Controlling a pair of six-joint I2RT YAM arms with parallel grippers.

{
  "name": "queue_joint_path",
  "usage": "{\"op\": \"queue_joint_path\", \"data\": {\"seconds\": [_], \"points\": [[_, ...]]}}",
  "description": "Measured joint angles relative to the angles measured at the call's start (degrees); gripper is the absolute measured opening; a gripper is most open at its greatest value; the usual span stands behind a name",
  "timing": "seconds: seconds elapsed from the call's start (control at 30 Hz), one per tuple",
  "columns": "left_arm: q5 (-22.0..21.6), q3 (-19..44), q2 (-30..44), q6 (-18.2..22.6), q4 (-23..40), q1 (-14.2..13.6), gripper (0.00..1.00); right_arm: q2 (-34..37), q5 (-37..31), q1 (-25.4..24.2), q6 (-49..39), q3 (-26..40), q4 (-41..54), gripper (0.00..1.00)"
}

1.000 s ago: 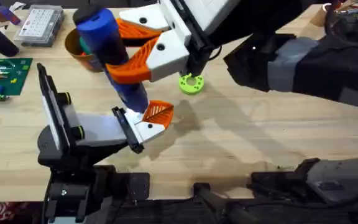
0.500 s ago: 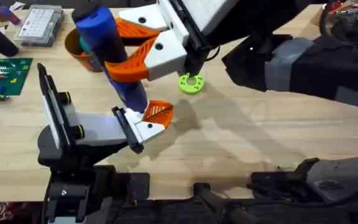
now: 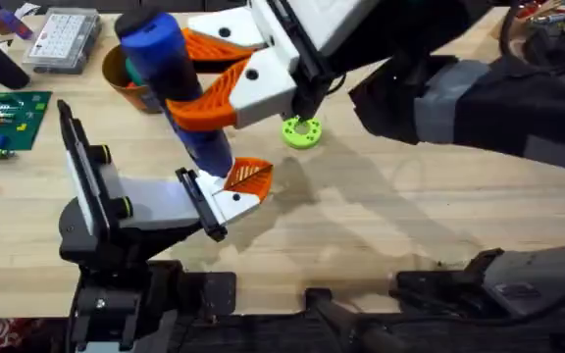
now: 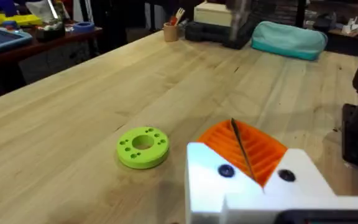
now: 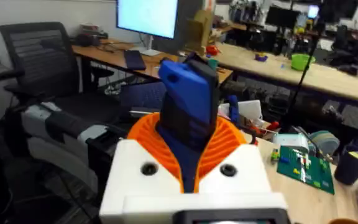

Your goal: Pick up the gripper from the table and insert it into the empty holder that is missing its gripper. Then pick up a screw, insert it into the mounting hole, and use the screwdriver to tighten it. Finally, clean up the table by picking up the vegetable and placing it into the bucket.

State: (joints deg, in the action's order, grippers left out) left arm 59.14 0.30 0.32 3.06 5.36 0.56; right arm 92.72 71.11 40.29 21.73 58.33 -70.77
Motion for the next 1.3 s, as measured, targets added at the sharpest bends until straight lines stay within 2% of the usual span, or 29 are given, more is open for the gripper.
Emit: {"op": "queue_joint_path", "data": {"seconds": [0.13,0.27,0.6,0.8,1.07,1.3], "points": [[-0.3,0.0,0.0,0.0,0.0,0.0,0.019,1.1,0.9,0.0,3.1,0.0,-4.7,0.067],[-0.2,0.0,0.0,0.0,0.0,0.0,0.019,1.2,2.2,-0.2,5.7,1.1,-5.1,0.066],[-0.2,0.0,0.0,0.0,0.0,0.0,0.019,1.3,7.0,-1.6,9.6,15.8,1.0,0.067],[-0.3,0.0,0.0,0.0,0.0,0.0,0.019,1.3,8.2,-2.1,9.8,18.5,2.9,0.067],[-0.2,0.0,0.0,0.0,0.0,0.0,0.019,1.3,8.6,-2.9,8.3,18.8,11.2,0.066],[-0.3,0.0,0.0,0.0,0.0,0.0,0.019,1.3,8.5,-3.3,-0.4,20.9,31.3,0.067]]}}
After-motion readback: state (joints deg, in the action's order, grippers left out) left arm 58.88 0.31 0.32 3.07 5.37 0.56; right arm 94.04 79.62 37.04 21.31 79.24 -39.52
